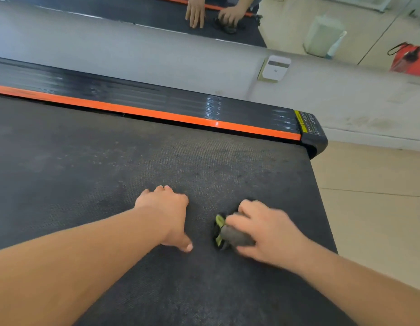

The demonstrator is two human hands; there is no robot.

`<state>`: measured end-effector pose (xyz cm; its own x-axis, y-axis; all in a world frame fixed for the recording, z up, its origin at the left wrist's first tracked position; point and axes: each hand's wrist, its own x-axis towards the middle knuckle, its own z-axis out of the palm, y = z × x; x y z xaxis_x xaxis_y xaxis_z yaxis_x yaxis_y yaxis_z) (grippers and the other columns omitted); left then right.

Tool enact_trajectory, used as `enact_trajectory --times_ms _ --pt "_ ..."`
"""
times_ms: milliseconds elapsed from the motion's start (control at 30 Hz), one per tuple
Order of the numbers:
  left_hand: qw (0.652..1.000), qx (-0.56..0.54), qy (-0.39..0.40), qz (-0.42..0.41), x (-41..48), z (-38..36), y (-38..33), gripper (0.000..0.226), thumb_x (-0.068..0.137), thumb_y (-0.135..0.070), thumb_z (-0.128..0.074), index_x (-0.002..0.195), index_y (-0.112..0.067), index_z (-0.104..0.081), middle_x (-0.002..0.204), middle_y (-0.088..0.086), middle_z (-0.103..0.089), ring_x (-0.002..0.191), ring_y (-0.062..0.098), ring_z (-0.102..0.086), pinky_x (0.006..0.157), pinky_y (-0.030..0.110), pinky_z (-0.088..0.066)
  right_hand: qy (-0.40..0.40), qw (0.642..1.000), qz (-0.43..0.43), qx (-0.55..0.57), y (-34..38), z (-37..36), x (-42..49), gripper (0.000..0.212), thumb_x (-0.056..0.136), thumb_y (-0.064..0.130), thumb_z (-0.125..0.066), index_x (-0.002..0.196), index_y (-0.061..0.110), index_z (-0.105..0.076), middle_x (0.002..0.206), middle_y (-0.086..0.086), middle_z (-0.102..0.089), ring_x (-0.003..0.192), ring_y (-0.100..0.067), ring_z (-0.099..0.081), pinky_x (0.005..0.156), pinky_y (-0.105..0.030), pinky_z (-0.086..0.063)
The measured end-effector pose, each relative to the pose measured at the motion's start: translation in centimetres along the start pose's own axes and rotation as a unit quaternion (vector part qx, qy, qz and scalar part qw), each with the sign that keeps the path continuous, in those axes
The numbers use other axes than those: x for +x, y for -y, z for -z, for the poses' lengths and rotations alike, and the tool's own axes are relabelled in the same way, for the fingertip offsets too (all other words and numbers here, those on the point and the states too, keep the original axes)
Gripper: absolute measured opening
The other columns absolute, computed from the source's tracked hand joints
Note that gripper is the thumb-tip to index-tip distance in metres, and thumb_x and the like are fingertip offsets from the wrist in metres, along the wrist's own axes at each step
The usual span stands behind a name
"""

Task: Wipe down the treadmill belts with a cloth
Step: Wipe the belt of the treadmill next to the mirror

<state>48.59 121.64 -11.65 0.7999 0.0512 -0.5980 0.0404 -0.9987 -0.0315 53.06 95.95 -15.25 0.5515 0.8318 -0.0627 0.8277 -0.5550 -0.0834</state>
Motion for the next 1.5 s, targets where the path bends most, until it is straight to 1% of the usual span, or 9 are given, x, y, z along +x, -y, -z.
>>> enact_trajectory --times_ms 200,333,433,533,600,867,967,1167,1500 --pt "0.999 -0.033 0.002 0.021 4.6 0.9 -1.6 0.160 0.053 -0.085 -0.080 0.162 -0.018 0.016 0.168 0.017 0.021 0.155 0.046 0.015 0.122 0.070 -0.010 -0.049 0.886 -0.455 0.072 -9.7 1.0 6.3 0.040 0.090 0.056 -0.058 0.122 0.036 -0.046 0.110 -0.004 -0.045 0.105 -0.035 -0.058 0.075 -0.040 -0.050" --pt "0.999 -0.036 0.005 0.022 5.0 0.6 -1.9 0.161 0.052 -0.082 -0.083 0.162 -0.014 0.013 0.168 0.021 0.019 0.154 0.049 0.013 0.120 0.071 -0.016 -0.094 0.797 -0.586 0.115 -9.3 0.7 11.7 0.046 0.094 0.044 -0.062 0.132 0.025 -0.047 0.129 -0.016 -0.047 0.116 -0.042 -0.055 0.077 -0.042 -0.041" --pt "0.999 -0.031 -0.001 0.023 5.5 0.5 -1.9 0.161 0.052 -0.080 -0.084 0.162 -0.012 0.013 0.168 0.022 0.019 0.154 0.050 0.013 0.120 0.072 -0.016 -0.142 0.862 -0.482 0.067 -4.7 0.3 15.9 0.046 0.092 0.043 -0.064 0.131 0.024 -0.049 0.125 -0.014 -0.048 0.112 -0.039 -0.054 0.072 -0.041 -0.039" --pt "0.999 -0.036 -0.004 0.014 5.4 0.1 -1.5 0.159 0.054 -0.083 -0.080 0.162 -0.015 0.016 0.168 0.019 0.022 0.154 0.047 0.017 0.121 0.070 -0.013 -0.104 0.979 -0.168 0.040 -2.2 -0.4 17.1 0.044 0.086 0.047 -0.067 0.124 0.030 -0.054 0.114 -0.002 -0.048 0.107 -0.028 -0.054 0.071 -0.040 -0.051" --pt "0.999 -0.042 -0.007 0.007 5.2 -0.2 -1.1 0.158 0.055 -0.086 -0.077 0.161 -0.019 0.019 0.167 0.016 0.026 0.154 0.045 0.021 0.123 0.068 -0.011 -0.057 0.993 -0.083 0.066 -5.6 0.9 16.1 0.045 0.085 0.052 -0.067 0.125 0.037 -0.055 0.112 0.004 -0.048 0.109 -0.023 -0.055 0.076 -0.042 -0.055" --pt "0.999 -0.053 -0.005 0.005 5.2 -0.4 -1.0 0.158 0.055 -0.086 -0.077 0.160 -0.023 0.023 0.166 0.013 0.029 0.153 0.042 0.024 0.125 0.065 -0.007 -0.148 0.816 -0.558 0.026 -15.4 0.3 10.2 0.051 0.091 0.043 -0.063 0.133 0.018 -0.047 0.121 -0.023 -0.049 0.110 -0.050 -0.056 0.083 -0.051 -0.048" --pt "0.998 -0.056 -0.016 0.007 5.1 -0.5 -0.9 0.157 0.054 -0.087 -0.076 0.161 -0.025 0.022 0.167 0.011 0.029 0.154 0.040 0.024 0.125 0.064 -0.007 -0.166 0.830 -0.529 0.065 -9.8 0.2 13.8 0.048 0.090 0.043 -0.064 0.130 0.021 -0.050 0.120 -0.018 -0.050 0.108 -0.045 -0.057 0.080 -0.047 -0.048" --pt "0.998 -0.053 -0.017 0.010 5.1 -0.4 -0.9 0.156 0.055 -0.087 -0.075 0.160 -0.026 0.022 0.167 0.009 0.029 0.154 0.038 0.024 0.126 0.062 -0.006 -0.128 0.976 -0.155 0.088 -2.2 -0.5 17.6 0.041 0.085 0.053 -0.065 0.121 0.036 -0.055 0.109 0.003 -0.049 0.105 -0.024 -0.056 0.071 -0.038 -0.051" --pt "0.998 -0.065 -0.025 0.007 5.3 -0.9 -0.7 0.157 0.052 -0.088 -0.076 0.161 -0.028 0.021 0.167 0.008 0.030 0.154 0.037 0.025 0.126 0.062 -0.005 -0.131 0.834 -0.534 0.049 -11.4 0.5 16.5 0.043 0.094 0.038 -0.065 0.130 0.021 -0.051 0.122 -0.019 -0.050 0.109 -0.043 -0.057 0.071 -0.041 -0.038"
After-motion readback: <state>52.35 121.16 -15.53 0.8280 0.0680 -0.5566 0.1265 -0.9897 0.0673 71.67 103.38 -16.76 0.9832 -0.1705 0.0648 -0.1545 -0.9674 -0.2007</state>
